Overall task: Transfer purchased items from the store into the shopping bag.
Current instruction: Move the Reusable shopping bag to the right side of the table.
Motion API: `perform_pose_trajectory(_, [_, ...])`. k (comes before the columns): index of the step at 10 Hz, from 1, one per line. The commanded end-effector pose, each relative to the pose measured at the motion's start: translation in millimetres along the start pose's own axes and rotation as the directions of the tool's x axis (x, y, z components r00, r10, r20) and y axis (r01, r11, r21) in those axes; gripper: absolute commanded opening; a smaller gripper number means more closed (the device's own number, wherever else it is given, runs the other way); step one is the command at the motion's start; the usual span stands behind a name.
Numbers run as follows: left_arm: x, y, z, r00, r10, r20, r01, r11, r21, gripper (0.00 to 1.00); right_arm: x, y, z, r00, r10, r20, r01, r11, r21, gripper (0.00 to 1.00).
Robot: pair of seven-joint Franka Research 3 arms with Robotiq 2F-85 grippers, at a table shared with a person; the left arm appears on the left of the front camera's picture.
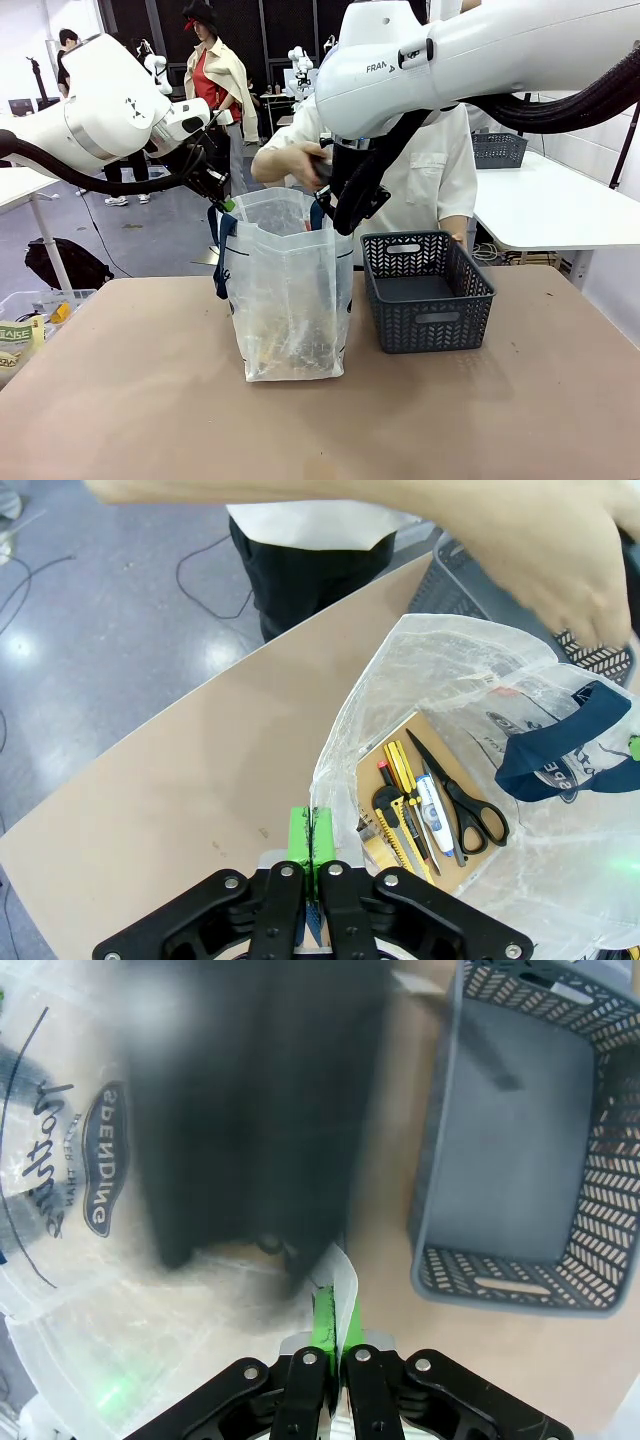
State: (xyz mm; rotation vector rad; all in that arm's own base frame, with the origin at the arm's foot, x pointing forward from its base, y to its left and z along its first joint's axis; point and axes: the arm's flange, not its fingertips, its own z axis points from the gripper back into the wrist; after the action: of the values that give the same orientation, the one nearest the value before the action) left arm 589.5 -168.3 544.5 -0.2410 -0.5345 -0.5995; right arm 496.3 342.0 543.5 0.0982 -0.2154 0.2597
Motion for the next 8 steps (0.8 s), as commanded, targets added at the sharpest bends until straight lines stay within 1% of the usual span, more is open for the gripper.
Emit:
perform_pose_trajectory(1, [-0.7, 1.9, 1.3, 1.0, -0.001, -0.001, 0.001, 1.0, 0.004, 0.0, 0.5, -0.2, 1.0, 1.0, -0.003, 0.004, 0.003, 1.0, 0.011, 0.0])
perform_pose_trajectory(8, [-0.7, 1.9, 1.3, 1.0, -0.001, -0.001, 0.001, 1.0, 0.004, 0.0, 0.5, -0.2, 1.0, 1.0, -0.003, 0.004, 0.003, 1.0, 0.011, 0.0])
